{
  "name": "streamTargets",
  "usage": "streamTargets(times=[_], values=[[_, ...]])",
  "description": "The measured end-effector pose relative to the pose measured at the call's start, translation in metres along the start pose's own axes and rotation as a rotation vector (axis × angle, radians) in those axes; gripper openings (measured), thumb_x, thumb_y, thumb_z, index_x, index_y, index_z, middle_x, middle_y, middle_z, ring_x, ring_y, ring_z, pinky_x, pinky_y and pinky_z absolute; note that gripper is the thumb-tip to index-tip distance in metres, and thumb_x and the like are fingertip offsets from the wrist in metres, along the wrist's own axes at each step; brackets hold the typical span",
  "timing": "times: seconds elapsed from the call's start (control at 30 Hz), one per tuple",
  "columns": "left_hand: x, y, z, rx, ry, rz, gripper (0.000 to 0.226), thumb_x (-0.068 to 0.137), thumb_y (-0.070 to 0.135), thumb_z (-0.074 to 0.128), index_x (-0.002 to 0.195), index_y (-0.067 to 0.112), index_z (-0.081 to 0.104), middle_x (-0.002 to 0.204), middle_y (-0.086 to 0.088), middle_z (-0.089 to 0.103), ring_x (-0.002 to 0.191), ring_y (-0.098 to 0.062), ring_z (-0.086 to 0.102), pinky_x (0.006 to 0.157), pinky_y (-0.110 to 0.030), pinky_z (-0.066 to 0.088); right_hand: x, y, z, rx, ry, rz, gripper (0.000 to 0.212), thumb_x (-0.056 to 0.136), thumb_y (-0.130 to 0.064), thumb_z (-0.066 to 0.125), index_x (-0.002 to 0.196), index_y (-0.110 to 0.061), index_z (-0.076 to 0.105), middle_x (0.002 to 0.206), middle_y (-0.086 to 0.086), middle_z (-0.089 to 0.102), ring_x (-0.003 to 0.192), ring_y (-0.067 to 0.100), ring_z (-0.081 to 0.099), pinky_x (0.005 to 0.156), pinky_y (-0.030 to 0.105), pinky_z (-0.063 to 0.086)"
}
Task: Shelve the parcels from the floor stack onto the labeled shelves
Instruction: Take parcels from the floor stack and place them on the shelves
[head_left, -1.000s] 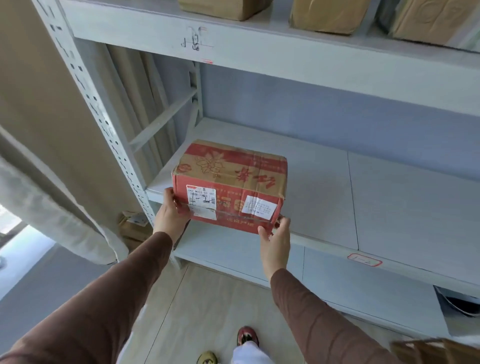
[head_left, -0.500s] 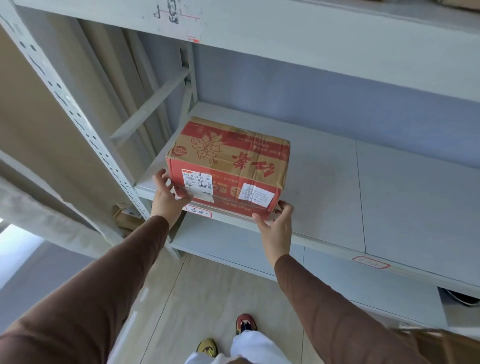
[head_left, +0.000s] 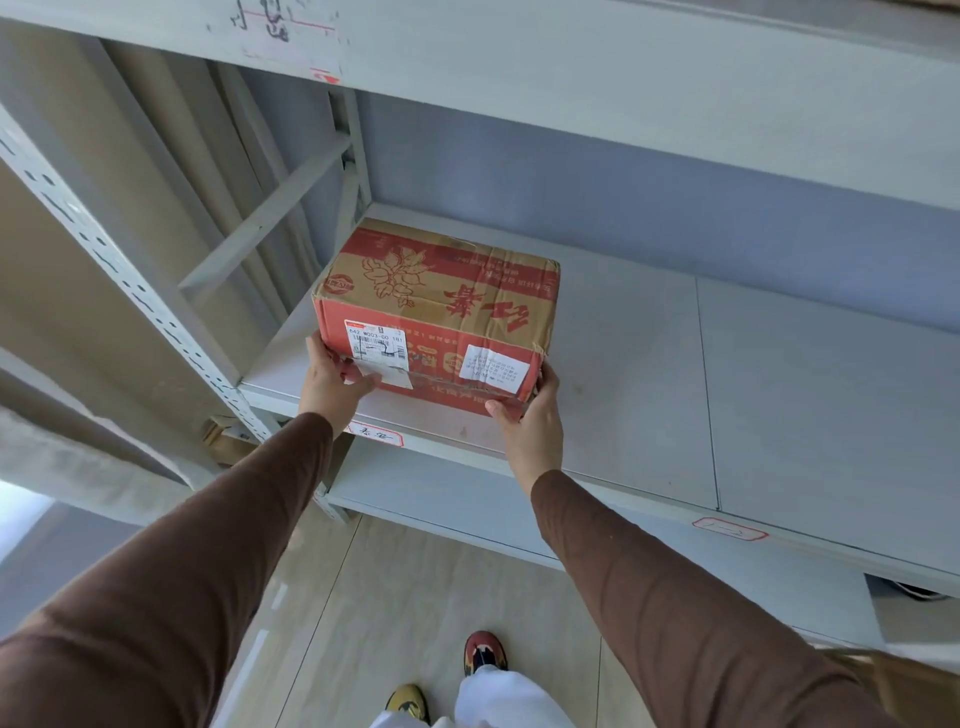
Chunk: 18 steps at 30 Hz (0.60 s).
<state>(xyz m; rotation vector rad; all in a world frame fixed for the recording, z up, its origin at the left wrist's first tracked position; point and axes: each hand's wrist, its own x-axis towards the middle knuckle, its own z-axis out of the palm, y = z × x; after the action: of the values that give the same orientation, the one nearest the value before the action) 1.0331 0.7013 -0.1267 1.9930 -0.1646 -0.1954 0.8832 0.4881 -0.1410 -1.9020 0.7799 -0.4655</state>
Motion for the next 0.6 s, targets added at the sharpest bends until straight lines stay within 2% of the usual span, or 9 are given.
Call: streamTargets(times=[0.13, 0.23, 0.37, 0.47, 0.53, 0.6], values=[[0.014, 0.007, 0.005, 0.024, -0.003, -0.015, 0.059, 0.086, 0.002, 0.076, 0.121, 0.019, 0.031, 0.118, 0.002, 0.059, 0.104, -0.022, 0.062, 0.097, -0.041, 0.052, 0.014, -0.002, 0.001, -0.018, -0.009, -0.005, 0.081, 0.083, -0.025, 0.083, 0.145, -0.03, 0.03, 0.137, -0.003, 0.062, 0.122, 0.017, 0.063, 0.101, 0.044, 0.056], [0.018, 0.0, 0.005, 0.051, 0.018, -0.039, 0.063, 0.085, 0.006, 0.079, 0.126, 0.016, 0.032, 0.119, 0.0, 0.059, 0.109, -0.026, 0.061, 0.098, -0.043, 0.052, 0.016, -0.001, 0.0, -0.019, -0.022, -0.005, 0.081, 0.084, -0.026, 0.082, 0.144, -0.031, 0.029, 0.137, -0.003, 0.062, 0.121, 0.016, 0.064, 0.101, 0.043, 0.056], [0.006, -0.002, 0.011, 0.017, 0.089, -0.089, 0.089, 0.082, 0.008, 0.082, 0.15, 0.014, 0.024, 0.149, -0.009, 0.047, 0.132, -0.024, 0.048, 0.109, -0.039, 0.041, 0.011, 0.004, -0.008, -0.036, -0.058, 0.001, 0.082, 0.085, -0.027, 0.08, 0.148, -0.028, 0.027, 0.139, 0.002, 0.059, 0.122, 0.02, 0.063, 0.101, 0.04, 0.056], [-0.017, 0.002, 0.024, 0.065, 0.158, -0.145, 0.104, 0.083, 0.014, 0.083, 0.159, 0.02, 0.013, 0.164, -0.008, 0.028, 0.146, -0.03, 0.035, 0.119, -0.049, 0.032, 0.006, 0.008, -0.019, -0.115, -0.074, -0.058, 0.083, 0.087, -0.029, 0.079, 0.151, -0.019, 0.028, 0.147, 0.006, 0.05, 0.135, 0.023, 0.047, 0.106, 0.035, 0.047], [-0.036, 0.002, 0.035, 0.113, 0.171, -0.161, 0.105, 0.083, 0.018, 0.083, 0.16, 0.02, 0.011, 0.165, -0.008, 0.024, 0.149, -0.031, 0.031, 0.12, -0.049, 0.029, 0.002, 0.011, -0.028, -0.175, -0.077, -0.107, 0.084, 0.086, -0.031, 0.079, 0.152, -0.016, 0.029, 0.151, 0.006, 0.046, 0.14, 0.022, 0.036, 0.107, 0.037, 0.044], [-0.055, 0.001, 0.047, 0.191, 0.156, -0.098, 0.104, 0.083, 0.022, 0.083, 0.16, 0.02, 0.012, 0.164, -0.007, 0.024, 0.149, -0.029, 0.029, 0.121, -0.047, 0.028, -0.003, 0.016, -0.038, -0.235, -0.086, -0.165, 0.085, 0.085, -0.034, 0.08, 0.152, -0.016, 0.03, 0.153, 0.005, 0.044, 0.143, 0.021, 0.031, 0.107, 0.038, 0.045]])
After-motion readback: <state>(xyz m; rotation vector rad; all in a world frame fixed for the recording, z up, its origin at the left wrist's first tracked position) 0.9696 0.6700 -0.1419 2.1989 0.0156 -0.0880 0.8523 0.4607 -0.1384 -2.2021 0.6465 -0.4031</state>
